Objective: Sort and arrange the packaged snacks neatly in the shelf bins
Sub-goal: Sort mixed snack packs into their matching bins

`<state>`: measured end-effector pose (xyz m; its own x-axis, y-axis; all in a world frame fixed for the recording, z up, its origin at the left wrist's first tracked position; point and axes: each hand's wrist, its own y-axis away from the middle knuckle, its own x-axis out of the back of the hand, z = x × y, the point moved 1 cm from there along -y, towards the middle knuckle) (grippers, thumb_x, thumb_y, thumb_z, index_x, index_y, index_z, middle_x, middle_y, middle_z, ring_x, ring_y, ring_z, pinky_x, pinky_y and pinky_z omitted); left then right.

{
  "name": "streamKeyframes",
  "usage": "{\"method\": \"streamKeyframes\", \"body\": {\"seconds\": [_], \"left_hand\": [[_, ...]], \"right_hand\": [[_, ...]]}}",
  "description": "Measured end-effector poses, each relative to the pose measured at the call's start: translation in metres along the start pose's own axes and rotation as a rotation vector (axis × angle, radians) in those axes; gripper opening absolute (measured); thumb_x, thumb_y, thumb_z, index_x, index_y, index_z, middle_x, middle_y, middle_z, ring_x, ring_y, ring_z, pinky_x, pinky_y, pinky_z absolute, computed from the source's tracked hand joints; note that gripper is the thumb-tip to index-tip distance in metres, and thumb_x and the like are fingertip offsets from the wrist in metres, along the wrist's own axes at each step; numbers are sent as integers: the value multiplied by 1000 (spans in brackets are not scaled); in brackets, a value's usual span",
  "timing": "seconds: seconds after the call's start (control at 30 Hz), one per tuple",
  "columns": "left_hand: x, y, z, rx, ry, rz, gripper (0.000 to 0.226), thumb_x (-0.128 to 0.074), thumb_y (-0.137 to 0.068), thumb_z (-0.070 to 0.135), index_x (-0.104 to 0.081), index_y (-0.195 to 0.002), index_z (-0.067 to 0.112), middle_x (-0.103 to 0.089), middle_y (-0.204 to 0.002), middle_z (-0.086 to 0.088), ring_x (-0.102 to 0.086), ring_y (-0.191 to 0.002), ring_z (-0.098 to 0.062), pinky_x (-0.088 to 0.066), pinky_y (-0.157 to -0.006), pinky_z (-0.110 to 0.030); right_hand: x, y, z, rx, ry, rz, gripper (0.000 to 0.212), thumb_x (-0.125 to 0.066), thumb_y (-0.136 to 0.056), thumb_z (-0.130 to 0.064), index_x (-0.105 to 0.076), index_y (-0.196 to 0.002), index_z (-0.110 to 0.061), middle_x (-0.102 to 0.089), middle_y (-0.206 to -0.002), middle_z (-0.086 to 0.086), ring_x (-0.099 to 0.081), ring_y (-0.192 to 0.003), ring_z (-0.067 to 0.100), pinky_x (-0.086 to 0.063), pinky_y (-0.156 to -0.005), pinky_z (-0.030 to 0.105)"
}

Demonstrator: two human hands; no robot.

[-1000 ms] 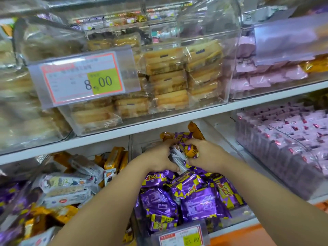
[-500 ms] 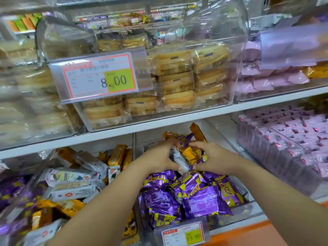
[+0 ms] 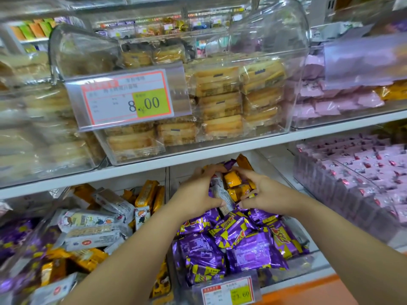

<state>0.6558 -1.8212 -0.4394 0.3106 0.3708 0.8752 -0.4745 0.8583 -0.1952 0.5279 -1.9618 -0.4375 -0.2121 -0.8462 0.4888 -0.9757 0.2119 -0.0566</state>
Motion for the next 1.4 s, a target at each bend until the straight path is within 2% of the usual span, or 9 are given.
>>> {"method": "streamKeyframes", "body": {"seconds": [0.1, 0.17, 0.33, 0.6, 0.8, 0.9, 1.03, 1.17, 1.4], "left_hand": [[2, 3, 5, -8, -4, 58, 70, -77, -74, 29, -37, -130, 41, -40, -123, 4, -54, -106, -18, -47, -88, -30], [0, 3, 7, -11, 2, 90, 69, -77, -74, 28, -39, -130, 40, -41, -122, 3, -55, -105, -18, -46, -87, -28], [-9, -2, 2, 19, 22, -14, 72, -76, -70, 26, -39, -130, 39, -52, -121, -2, -53, -111, -24, -46, -92, -39], [-15, -7, -2, 57, 70, -65, 76, -82, -66, 28, -42, -131, 30, -53, -126, -1, -50, -116, -20, -44, -95, -36], [-17, -6, -2, 101, 128, -60, 69, -81, -65, 25, -46, -125, 27, -55, -118, -2, -53, -110, -21, -47, -91, -38], [-14, -5, -2, 129, 177, -75, 63, -81, -69, 23, -49, -123, 25, -55, -116, 0, -53, -107, -17, -47, -91, -32], [-14, 0, 1, 135, 164, -46, 58, -77, -65, 39, -50, -117, 34, -57, -114, 6, -54, -109, -17, -46, -94, -41], [-10, 8, 8, 144, 108, 37, 57, -67, -60, 49, -49, -113, 38, -60, -112, 10, -54, -110, -18, -41, -98, -45], [5, 31, 28, 146, -106, 242, 51, -69, -78, 39, -44, -122, 43, -51, -123, 12, -44, -122, -10, -3, -116, -42]], "right_hand": [[1, -1, -5, 44, 42, 67, 67, -63, -80, 8, -36, -121, -38, -61, -82, -11, -59, -61, -5, -45, -61, 10], [-1, -6, -7, 68, 162, 165, 54, -60, -78, 5, -44, -115, -31, -54, -70, -11, -57, -57, -3, -38, -53, 9], [-12, -20, 5, 7, 638, 195, 48, -66, -74, -16, -51, -119, -19, -62, -109, 7, -59, -99, 30, -42, -67, 29], [-16, -35, 15, -100, 632, 123, 56, -69, -74, -22, -45, -124, -20, -61, -112, 7, -58, -104, 29, -43, -71, 28], [-17, -45, 14, -127, 684, -15, 34, -63, -81, -24, -55, -114, -19, -61, -113, 6, -56, -105, 27, -44, -77, 28], [-17, -51, 15, -130, 638, -85, 14, -65, -79, -18, -60, -92, -21, -62, -97, 4, -58, -95, 24, -40, -70, 24], [-23, -48, 18, -121, 632, 104, 30, -67, -77, -16, -64, -107, -14, -62, -109, 5, -58, -102, 24, -41, -73, 22], [-17, -37, 13, -88, 541, 298, 18, -68, -76, -8, -72, -93, -12, -65, -114, 3, -59, -108, 20, -38, -70, 19], [-11, -20, 6, -95, 485, 327, 22, -67, -76, -8, -74, -92, -21, -69, -104, 0, -62, -100, 18, -45, -84, 23]]}}
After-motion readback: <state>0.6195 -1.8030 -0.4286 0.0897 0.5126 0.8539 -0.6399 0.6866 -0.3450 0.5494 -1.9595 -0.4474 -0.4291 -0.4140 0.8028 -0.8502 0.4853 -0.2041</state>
